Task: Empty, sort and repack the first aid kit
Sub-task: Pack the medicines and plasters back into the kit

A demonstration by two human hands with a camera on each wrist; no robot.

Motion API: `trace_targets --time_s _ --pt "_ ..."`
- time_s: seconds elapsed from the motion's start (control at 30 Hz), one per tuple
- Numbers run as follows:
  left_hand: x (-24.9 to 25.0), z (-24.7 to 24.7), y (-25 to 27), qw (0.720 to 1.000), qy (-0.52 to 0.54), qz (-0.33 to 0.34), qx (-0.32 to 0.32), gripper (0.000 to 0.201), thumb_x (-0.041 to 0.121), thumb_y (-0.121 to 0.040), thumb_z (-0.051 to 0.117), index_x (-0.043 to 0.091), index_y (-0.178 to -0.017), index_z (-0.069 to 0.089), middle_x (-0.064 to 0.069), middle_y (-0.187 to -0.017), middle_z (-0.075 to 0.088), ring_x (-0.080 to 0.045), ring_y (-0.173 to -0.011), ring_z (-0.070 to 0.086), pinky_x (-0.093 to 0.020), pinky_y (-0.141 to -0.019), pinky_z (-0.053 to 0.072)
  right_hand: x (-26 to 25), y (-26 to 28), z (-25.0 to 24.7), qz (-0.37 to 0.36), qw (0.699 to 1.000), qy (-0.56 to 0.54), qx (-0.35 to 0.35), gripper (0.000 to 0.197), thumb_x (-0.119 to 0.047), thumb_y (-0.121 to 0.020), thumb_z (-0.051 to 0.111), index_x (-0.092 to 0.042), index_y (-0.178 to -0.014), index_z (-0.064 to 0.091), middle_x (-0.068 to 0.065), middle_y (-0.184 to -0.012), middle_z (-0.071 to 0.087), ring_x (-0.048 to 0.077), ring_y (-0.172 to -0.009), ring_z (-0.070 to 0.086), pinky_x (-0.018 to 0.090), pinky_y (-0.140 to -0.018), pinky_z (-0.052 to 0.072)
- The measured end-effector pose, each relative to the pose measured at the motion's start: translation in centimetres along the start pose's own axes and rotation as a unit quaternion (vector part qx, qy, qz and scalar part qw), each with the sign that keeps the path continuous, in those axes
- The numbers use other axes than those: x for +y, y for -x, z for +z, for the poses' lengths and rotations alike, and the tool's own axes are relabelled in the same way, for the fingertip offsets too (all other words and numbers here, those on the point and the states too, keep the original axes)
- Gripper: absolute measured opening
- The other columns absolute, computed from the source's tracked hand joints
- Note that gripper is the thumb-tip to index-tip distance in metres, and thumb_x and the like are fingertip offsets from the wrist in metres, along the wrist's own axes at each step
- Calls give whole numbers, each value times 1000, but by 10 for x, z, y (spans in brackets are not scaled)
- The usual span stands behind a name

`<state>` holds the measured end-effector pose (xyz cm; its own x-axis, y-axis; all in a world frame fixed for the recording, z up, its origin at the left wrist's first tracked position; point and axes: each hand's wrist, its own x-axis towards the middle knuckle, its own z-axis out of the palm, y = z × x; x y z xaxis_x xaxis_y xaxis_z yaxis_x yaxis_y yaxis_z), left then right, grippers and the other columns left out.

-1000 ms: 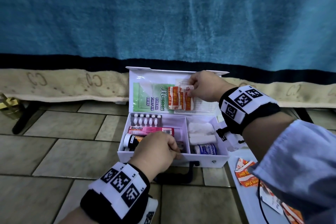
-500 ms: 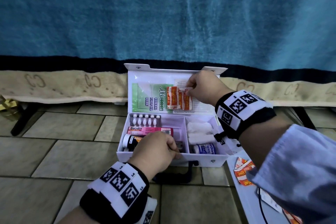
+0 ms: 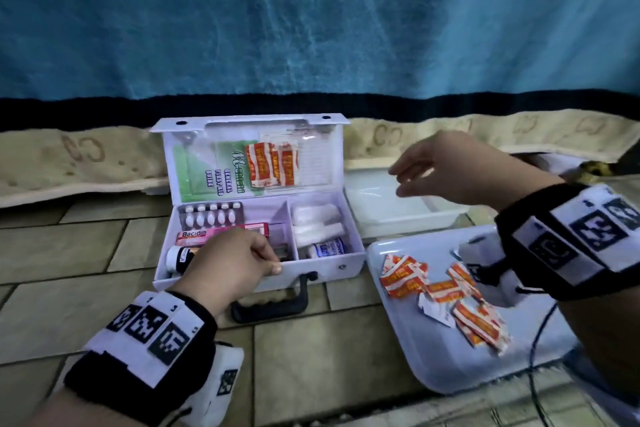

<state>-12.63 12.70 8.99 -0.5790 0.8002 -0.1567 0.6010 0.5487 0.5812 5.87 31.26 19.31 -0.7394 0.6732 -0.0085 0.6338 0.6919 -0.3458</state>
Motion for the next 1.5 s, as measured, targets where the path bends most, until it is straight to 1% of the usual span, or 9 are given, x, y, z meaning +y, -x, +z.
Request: trace_targets --time_s 0.07,0.13,0.27,0.63,0.77,1.0,1.17,1.33,1.5 --pt "2 -1 2 1000 -13 4 0 26 23 -74 78 28 -56 61 14 -60 59 1 -58 50 -19 -49 30 34 29 5 53 994 73 -67 26 -28 -73 79 -25 -98 71 -7 -83 70 -4 -66 58 0 -59 40" --pt "3 -1 3 1000 -21 12 1 23 22 -74 78 28 -58 63 13 -63 62 0 -60 52 -20 -50 32 62 56 18 98 977 129 -137 31 -32 -74 78 -26 -104 71 -9 -82 65 -2 -64 52 2 -51 36" --pt "3 -2 4 999 -29 17 1 17 21 -74 79 26 -62 68 8 -71 67 -7 -68 57 -21 -55 36 87 95 55 134 953 151 -225 35 -40 -73 74 -23 -103 71 -2 -94 69 11 -82 57 19 -68 41" --pt "6 -2 6 1000 0 11 -4 17 14 -74 78 20 -61 69 0 -68 67 -14 -65 57 -21 -55 37 89 101 83 182 958 174 -135 25 -25 -81 67 -13 -103 65 4 -104 66 20 -89 59 24 -71 41" --pt "6 -3 7 1000 11 6 -10 18 13 -74 78 19 -61 68 3 -63 65 -12 -61 55 -20 -54 35 84 103 86 176 960 186 -112 13 -26 -85 61 -16 -83 52 2 -84 53 18 -76 48 22 -62 35" --pt "6 -4 7 1000 -3 0 -7 19 18 -74 79 24 -60 67 6 -66 64 -7 -63 54 -21 -52 34 86 96 60 250 963 72 -75 37 -26 -71 78 -19 -52 47 -4 -53 49 14 -51 45 21 -46 30" --pt "6 -4 7 1000 -9 1 0 17 22 -74 79 26 -62 67 10 -68 64 -3 -64 53 -19 -51 33 41 64 39 145 982 -124 17 23 -11 -70 81 -8 -64 60 -10 -42 56 -4 -37 52 9 -38 33" --pt "2 -2 7 1000 -9 3 7 25 25 -75 78 29 -57 61 15 -65 60 0 -63 51 -19 -51 32 -12 5 65 31 966 -254 47 7 -1 -77 70 -4 -75 65 17 -74 71 22 -61 63 46 -73 58" --pt "-1 0 4 1000 5 -2 8 29 26 -75 78 31 -53 59 17 -61 59 -3 -65 55 -19 -55 37 -46 -49 89 -22 980 -198 -11 13 -15 -86 64 -7 -75 66 14 -77 70 29 -74 67 45 -78 56"
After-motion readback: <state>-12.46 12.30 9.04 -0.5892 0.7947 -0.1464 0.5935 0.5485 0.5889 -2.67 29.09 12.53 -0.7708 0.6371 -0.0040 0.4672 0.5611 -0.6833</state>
